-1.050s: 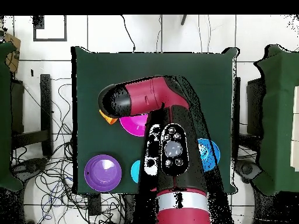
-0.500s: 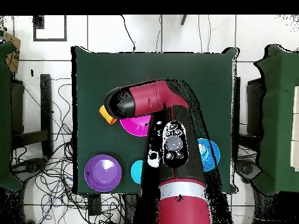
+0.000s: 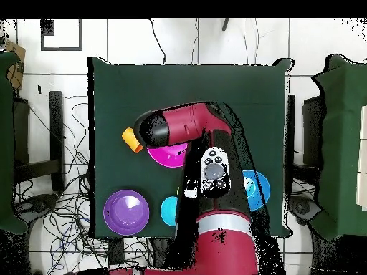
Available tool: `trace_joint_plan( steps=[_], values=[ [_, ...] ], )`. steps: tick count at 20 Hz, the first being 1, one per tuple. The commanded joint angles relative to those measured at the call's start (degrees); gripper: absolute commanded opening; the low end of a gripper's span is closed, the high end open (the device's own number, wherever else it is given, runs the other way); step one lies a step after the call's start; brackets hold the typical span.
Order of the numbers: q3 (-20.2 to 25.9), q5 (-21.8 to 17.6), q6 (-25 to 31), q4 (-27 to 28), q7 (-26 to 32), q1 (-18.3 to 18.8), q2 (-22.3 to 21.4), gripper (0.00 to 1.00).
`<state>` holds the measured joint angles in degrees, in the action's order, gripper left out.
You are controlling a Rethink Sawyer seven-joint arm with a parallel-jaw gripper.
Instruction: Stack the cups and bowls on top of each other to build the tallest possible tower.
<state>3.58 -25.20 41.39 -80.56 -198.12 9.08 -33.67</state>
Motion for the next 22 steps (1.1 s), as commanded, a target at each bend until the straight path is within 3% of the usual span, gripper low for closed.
trace_joint_plan(
  steps=[1, 14, 22],
  values=[
    [1.44, -4.09, -3.21, -2.87, 9.05, -1.28, 2.08, 0.00],
    [2.00, -2.89, -1.11, -3.73, 11.10, -0.88, 1.42, 0.00],
    [2.52, -2.52, -2.86, -2.17, 8.69, -2.12, 4.16, 0.00]
  ],
)
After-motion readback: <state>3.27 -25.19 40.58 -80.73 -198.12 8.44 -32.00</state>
